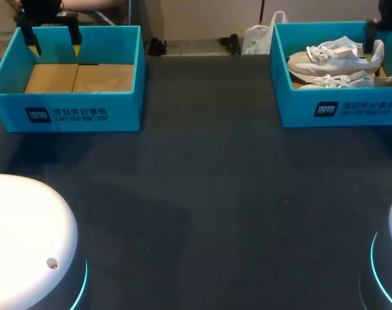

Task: Take the shoe out of the shoebox, open the shoe tongue, remove and reinsert the insole, then place the shoe into the shoebox

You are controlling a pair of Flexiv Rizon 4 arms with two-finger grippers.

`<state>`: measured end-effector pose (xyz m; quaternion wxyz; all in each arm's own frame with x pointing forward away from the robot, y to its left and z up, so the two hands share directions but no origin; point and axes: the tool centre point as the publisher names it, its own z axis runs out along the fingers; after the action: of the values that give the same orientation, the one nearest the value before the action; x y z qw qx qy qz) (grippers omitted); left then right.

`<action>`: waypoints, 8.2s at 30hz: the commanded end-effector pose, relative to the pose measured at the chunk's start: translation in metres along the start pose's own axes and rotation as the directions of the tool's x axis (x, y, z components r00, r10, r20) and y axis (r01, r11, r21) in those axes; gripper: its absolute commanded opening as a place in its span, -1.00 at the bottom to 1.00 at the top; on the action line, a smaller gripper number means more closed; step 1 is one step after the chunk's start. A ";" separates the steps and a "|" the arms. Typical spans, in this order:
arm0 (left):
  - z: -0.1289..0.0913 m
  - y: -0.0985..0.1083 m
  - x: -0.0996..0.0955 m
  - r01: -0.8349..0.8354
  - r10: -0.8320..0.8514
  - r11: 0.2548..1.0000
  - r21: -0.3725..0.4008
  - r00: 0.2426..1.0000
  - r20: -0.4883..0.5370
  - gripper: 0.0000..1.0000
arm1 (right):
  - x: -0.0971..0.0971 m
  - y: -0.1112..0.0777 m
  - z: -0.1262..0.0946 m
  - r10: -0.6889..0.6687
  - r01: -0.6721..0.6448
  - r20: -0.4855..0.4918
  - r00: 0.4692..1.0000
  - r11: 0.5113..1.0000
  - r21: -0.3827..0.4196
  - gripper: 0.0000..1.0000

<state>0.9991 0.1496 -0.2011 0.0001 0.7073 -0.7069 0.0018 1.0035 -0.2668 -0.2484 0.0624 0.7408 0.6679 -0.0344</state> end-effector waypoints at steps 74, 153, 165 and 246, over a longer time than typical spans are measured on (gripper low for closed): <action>0.000 0.000 0.000 0.000 0.000 1.000 0.000 1.000 0.001 1.00 | -0.051 0.023 0.140 0.046 -0.048 0.069 0.997 0.999 0.019 -1.00; 0.000 0.000 0.000 0.000 0.000 1.000 0.000 1.000 0.001 1.00 | -0.049 -0.013 -0.076 0.089 -0.088 0.218 0.972 0.996 -0.012 -1.00; 0.000 0.000 0.000 0.000 0.000 1.000 0.000 1.000 0.001 1.00 | 0.004 -0.082 -0.098 0.094 -0.086 0.233 0.968 0.995 -0.046 -1.00; 0.000 0.000 0.000 0.000 0.000 1.000 0.000 1.000 0.001 1.00 | 0.270 -0.342 -0.086 0.007 -0.008 0.221 0.975 1.000 0.002 -1.00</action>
<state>0.9992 0.1496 -0.2011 0.0000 0.7073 -0.7069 0.0018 0.6879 0.0412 -0.2005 0.1392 0.7366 0.6518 -0.1149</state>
